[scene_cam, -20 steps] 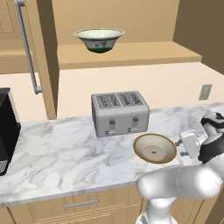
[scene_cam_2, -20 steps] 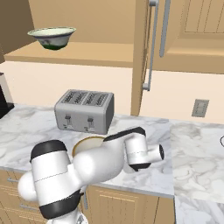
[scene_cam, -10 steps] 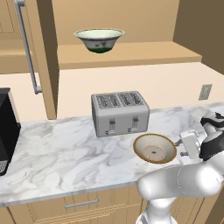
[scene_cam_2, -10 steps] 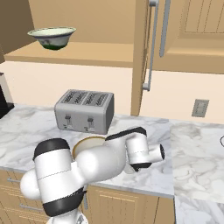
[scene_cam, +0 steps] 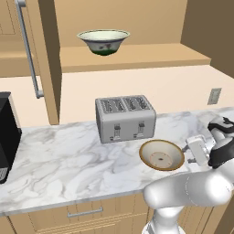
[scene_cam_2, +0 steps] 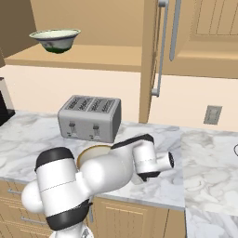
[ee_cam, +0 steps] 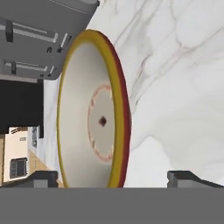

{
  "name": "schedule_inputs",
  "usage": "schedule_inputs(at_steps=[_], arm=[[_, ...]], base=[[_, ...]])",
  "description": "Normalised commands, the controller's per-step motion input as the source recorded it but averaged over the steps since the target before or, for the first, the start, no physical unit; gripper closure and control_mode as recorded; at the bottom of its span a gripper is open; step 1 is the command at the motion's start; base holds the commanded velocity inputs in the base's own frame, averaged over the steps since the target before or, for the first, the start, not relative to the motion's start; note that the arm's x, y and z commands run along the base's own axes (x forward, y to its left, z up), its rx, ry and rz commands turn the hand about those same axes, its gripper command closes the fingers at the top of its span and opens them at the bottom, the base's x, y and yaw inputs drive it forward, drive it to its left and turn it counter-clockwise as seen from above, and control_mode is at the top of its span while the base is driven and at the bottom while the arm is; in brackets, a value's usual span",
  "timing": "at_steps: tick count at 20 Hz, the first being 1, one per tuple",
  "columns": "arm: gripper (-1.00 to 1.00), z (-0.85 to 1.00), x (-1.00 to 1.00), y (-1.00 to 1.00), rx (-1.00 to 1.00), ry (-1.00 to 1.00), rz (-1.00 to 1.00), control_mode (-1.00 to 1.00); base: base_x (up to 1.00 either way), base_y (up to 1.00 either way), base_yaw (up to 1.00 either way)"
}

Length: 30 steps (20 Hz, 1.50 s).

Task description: Open the cabinet. Pick the bowls from the counter and place them in the cabinet. Then close the cabinet.

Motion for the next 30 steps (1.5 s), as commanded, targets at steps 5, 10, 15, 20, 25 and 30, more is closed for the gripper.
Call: schedule_inputs(at_steps=[5, 10, 15, 20, 25, 30], arm=[[-1.0, -0.22, 0.09, 0.35, 0.03, 0.0, 0.01, -1.0], [-1.0, -0.18, 0.04, 0.36, 0.17, -0.01, 0.06, -1.0], [-1.0, -0.36, 0.03, 0.21, 0.22, 0.0, 0.08, -1.0], [-1.0, -0.53, 0.14, 0.3, 0.07, 0.01, 0.03, -1.0], [-1.0, -0.48, 0.11, 0.57, -0.03, 0.0, 0.0, -1.0], [-1.0, -0.59, 0.0, 0.46, 0.0, -0.03, 0.0, -1.0]], base=[[0.0, 0.0, 0.0], [0.0, 0.0, 0.0], [0.0, 0.0, 0.0], [0.0, 0.0, 0.0], [0.0, 0.0, 0.0], [0.0, 0.0, 0.0]])
